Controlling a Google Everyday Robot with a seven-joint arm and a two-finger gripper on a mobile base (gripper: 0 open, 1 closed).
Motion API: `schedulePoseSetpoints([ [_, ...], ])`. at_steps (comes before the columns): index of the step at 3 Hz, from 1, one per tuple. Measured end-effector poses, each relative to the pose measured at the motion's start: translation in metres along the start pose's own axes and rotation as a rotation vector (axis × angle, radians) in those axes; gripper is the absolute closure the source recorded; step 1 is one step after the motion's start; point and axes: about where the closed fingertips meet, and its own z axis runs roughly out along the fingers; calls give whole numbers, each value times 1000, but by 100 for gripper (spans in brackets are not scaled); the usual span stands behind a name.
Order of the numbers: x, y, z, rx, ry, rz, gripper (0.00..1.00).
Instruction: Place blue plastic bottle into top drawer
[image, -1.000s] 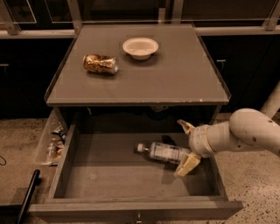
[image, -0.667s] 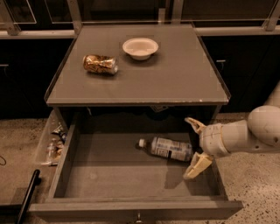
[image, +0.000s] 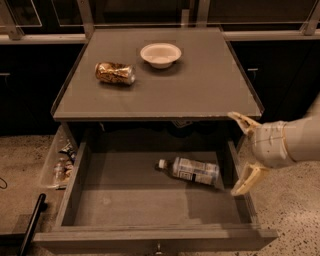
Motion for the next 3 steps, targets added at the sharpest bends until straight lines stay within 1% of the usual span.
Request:
schedulePoseSetpoints([
  [1,-38,-40,-42,65,78,-150,0],
  [2,-61,-85,-50,84,102,-250,0],
  [3,-73,-95,-50,94,96,-275,0],
])
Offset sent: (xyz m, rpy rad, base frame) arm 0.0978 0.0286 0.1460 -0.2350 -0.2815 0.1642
